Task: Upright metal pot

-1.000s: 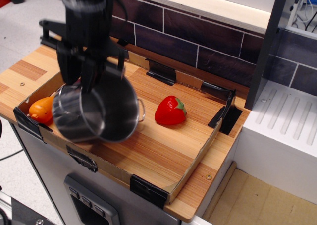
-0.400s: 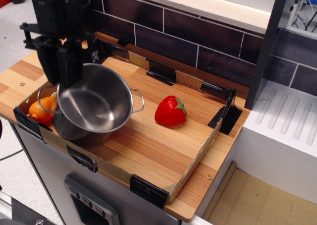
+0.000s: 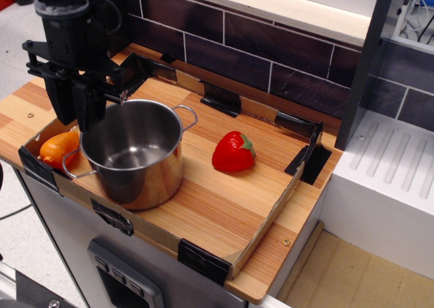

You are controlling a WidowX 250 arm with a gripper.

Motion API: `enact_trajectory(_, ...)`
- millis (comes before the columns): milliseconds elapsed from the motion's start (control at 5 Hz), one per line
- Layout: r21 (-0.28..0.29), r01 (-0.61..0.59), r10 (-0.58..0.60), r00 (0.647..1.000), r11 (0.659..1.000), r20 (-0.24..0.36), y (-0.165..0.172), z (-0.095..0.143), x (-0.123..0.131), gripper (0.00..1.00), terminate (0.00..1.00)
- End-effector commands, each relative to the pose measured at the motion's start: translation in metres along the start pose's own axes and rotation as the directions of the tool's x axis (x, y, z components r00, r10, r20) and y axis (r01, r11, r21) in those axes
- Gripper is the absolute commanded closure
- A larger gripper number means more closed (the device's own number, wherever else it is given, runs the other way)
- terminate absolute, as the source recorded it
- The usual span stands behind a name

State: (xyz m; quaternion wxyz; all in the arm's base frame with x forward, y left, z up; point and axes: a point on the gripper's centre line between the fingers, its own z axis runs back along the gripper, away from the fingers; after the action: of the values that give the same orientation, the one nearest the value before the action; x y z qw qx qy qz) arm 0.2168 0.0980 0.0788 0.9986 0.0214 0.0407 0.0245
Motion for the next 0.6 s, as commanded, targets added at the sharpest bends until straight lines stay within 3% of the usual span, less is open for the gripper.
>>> enact_trajectory(0,0.1,0.071,-0.08,0.993,0.992,0.088,-0.007,0.025,-0.001,1.0,0.0)
enact_trajectory(200,0.105,0.054,-0.073,0.982,0.993,0.177,-0.026,0.076,-0.003,1.0,0.0)
enact_trajectory(400,0.061,0.08,-0.089,0.983,0.995,0.16,-0.039,0.128,0.004,0.0,0.0)
